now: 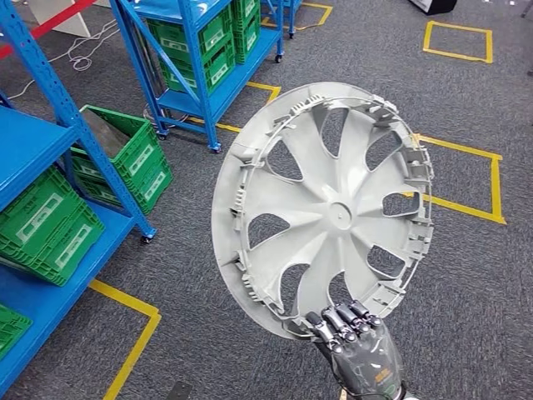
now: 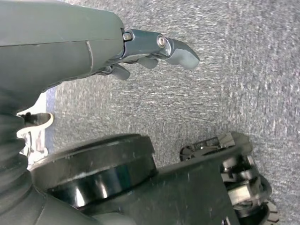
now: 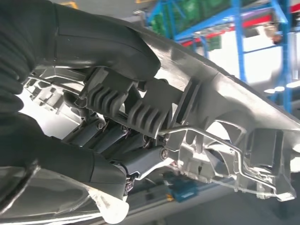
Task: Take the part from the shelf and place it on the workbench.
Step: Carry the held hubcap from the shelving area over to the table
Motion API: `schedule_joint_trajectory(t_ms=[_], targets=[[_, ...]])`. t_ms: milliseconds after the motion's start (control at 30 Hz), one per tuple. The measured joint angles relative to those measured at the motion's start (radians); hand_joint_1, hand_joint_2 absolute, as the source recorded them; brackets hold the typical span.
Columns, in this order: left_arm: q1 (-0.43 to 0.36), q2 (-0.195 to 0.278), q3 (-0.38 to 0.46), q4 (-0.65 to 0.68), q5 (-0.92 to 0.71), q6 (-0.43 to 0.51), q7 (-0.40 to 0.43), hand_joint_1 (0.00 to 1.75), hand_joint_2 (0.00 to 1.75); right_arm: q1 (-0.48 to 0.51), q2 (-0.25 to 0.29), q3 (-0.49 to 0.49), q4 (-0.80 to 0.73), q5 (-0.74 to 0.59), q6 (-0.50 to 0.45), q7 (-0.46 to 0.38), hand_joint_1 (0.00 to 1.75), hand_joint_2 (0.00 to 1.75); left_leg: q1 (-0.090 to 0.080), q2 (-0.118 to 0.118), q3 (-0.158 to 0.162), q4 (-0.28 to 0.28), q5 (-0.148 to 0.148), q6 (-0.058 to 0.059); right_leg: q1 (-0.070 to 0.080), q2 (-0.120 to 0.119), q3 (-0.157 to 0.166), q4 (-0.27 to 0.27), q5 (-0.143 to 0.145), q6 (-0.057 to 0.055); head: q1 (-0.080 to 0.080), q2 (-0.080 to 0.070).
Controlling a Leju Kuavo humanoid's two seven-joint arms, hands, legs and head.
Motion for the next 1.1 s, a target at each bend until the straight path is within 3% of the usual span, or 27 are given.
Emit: schedule_joint_trajectory(t_ms=[33,100,167,200,233,267,300,333,400,433,500,567,633,700,767,800,833,900,967,1000,1067,1100], targets=[[-0.001,0.000,-0.002,0.000,-0.004,0.000,0.001,0.00,1.75,0.005,-0.002,0.000,0.000,0.003,0.000,0.003,1.75,1.75,0.001,0.009,0.002,0.000,-0.001,-0.004,0.000,0.014,-0.003,0.000,0.002,-0.006,0.000,0.000],[-0.002,-0.001,-0.004,0.000,-0.010,0.000,0.002,0.00,1.75,0.012,-0.006,0.000,0.000,0.005,0.000,0.005,1.75,1.75,0.005,-0.018,-0.003,0.022,-0.024,-0.014,-0.004,0.038,-0.007,-0.002,0.008,-0.017,-0.002,0.000],[-0.002,0.000,-0.005,0.000,-0.013,0.000,0.003,0.00,1.75,0.014,-0.008,0.002,0.000,0.006,0.000,0.005,1.75,1.75,0.010,-0.079,-0.042,0.119,-0.088,-0.022,-0.007,0.063,-0.011,-0.003,0.014,-0.027,-0.005,0.000],[-0.001,0.000,-0.005,0.000,-0.013,0.000,0.003,0.00,1.75,0.013,-0.008,0.003,0.000,0.006,0.000,0.005,1.75,1.75,0.010,-0.098,-0.071,0.189,-0.124,-0.022,-0.007,0.077,-0.013,-0.003,0.016,-0.030,-0.006,0.000],[-0.002,0.000,-0.006,0.000,-0.013,0.000,0.004,0.00,1.75,0.014,-0.009,0.004,0.000,0.007,0.000,0.005,1.75,1.75,0.011,-0.106,-0.098,0.253,-0.149,-0.022,-0.006,0.091,-0.014,-0.003,0.017,-0.031,-0.005,0.000],[-0.003,0.001,-0.006,0.000,-0.013,0.000,0.004,0.00,1.75,0.015,-0.009,0.005,0.000,0.007,0.000,0.005,1.75,1.75,0.010,-0.109,-0.113,0.290,-0.156,-0.021,-0.006,0.106,-0.015,-0.003,0.018,-0.032,-0.005,0.000],[-0.004,0.001,-0.006,0.000,-0.013,0.000,0.004,0.00,1.75,0.015,-0.010,0.005,0.000,0.007,0.000,0.005,1.75,1.75,0.010,-0.111,-0.111,0.288,-0.141,-0.018,-0.005,0.122,-0.015,-0.002,0.018,-0.032,-0.005,0.000],[-0.005,0.001,-0.006,0.000,-0.013,0.000,0.004,0.00,1.75,0.015,-0.010,0.005,0.000,0.007,0.000,0.005,1.75,1.75,0.011,-0.115,-0.093,0.248,-0.108,-0.015,-0.005,0.138,-0.014,0.000,0.019,-0.031,-0.005,0.000],[-0.004,0.001,-0.006,0.000,-0.013,0.000,0.005,0.00,1.75,0.015,-0.011,0.006,0.000,0.007,0.000,0.005,1.75,1.75,0.012,-0.150,-0.035,0.116,-0.036,-0.007,-0.004,0.168,-0.016,0.003,0.020,-0.027,-0.005,0.000],[-0.004,0.001,-0.007,0.000,-0.014,0.000,0.005,0.00,1.75,0.014,-0.011,0.006,0.000,0.006,0.000,0.005,1.75,1.75,0.013,-0.170,-0.013,0.062,-0.017,-0.003,-0.004,0.182,-0.020,0.006,0.022,-0.023,-0.005,0.000],[-0.003,0.002,-0.008,0.000,-0.018,-0.001,0.005,0.00,1.75,0.012,-0.012,0.007,0.000,0.001,0.000,0.009,1.75,1.75,0.013,-0.194,0.000,0.022,-0.015,0.001,-0.007,0.203,-0.032,0.010,0.028,-0.011,-0.004,0.000],[-0.003,0.001,-0.010,0.000,-0.027,-0.002,0.007,0.00,1.75,0.012,-0.015,0.008,0.000,-0.003,0.000,0.018,1.75,1.75,0.012,-0.174,-0.001,0.015,-0.011,0.008,-0.011,0.215,-0.045,0.010,0.033,0.002,-0.004,0.000],[-0.004,0.000,-0.013,0.000,-0.037,-0.002,0.010,0.00,1.75,0.012,-0.022,0.008,0.000,-0.001,0.000,0.028,1.75,1.75,0.014,-0.150,-0.001,0.008,-0.004,0.018,-0.009,0.172,-0.068,0.043,0.010,0.012,0.000,0.000],[-0.004,-0.002,-0.014,0.000,-0.049,-0.001,0.013,0.00,1.75,0.010,-0.031,0.009,0.000,0.002,0.000,0.038,1.75,1.75,0.013,-0.123,-0.003,0.006,-0.002,0.024,-0.008,0.107,-0.122,0.156,-0.051,0.019,0.006,0.000],[-0.001,-0.002,-0.015,0.000,-0.054,0.001,0.016,0.00,1.75,0.012,-0.040,0.010,-0.001,0.004,0.000,0.049,1.75,1.75,0.010,-0.092,-0.005,0.007,-0.003,0.026,-0.009,0.085,-0.175,0.275,-0.096,0.024,0.007,0.000],[0.000,-0.001,-0.015,0.000,-0.055,0.001,0.016,0.00,1.75,0.015,-0.044,0.010,-0.001,0.005,0.000,0.053,1.75,1.75,0.010,-0.077,-0.005,0.007,-0.003,0.026,-0.009,0.081,-0.177,0.288,-0.093,0.025,0.007,0.000],[-0.001,-0.002,-0.015,0.000,-0.056,0.001,0.016,0.00,1.75,0.017,-0.047,0.010,-0.001,0.005,0.000,0.056,1.75,1.75,0.010,-0.063,-0.005,0.007,-0.004,0.025,-0.009,0.075,-0.158,0.260,-0.074,0.025,0.007,0.000],[-0.001,-0.003,-0.015,0.000,-0.057,0.001,0.017,0.00,1.75,0.020,-0.053,0.009,-0.003,0.006,0.000,0.059,1.75,1.75,0.008,-0.038,-0.002,0.008,-0.007,0.020,-0.006,0.041,-0.078,0.123,-0.021,0.021,0.008,0.000],[-0.002,-0.003,-0.015,0.000,-0.057,0.001,0.017,0.00,1.75,0.020,-0.057,0.009,-0.006,0.004,0.000,0.058,1.75,1.75,0.003,-0.018,0.000,0.010,-0.012,0.011,0.000,0.010,-0.018,0.024,0.001,0.008,0.010,0.000],[-0.002,-0.003,-0.015,0.000,-0.056,0.001,0.016,0.00,1.75,0.020,-0.058,0.009,-0.008,0.003,0.000,0.058,1.75,1.75,0.001,-0.008,0.002,0.010,-0.013,0.007,0.004,0.006,-0.011,0.010,-0.001,0.002,0.010,0.000],[-0.003,-0.003,-0.015,0.000,-0.055,0.001,0.016,0.00,1.75,0.023,-0.060,0.009,-0.010,0.002,0.000,0.058,1.75,1.75,0.001,0.005,0.005,0.011,-0.017,-0.003,0.004,0.031,-0.013,0.010,0.004,-0.011,0.011,0.000],[-0.004,-0.003,-0.015,0.000,-0.055,0.001,0.016,0.00,1.75,0.025,-0.060,0.009,-0.011,0.001,0.000,0.057,1.75,1.75,0.004,-0.007,0.005,0.018,-0.025,-0.008,0.002,0.041,-0.013,0.009,0.006,-0.017,0.010,0.000]])
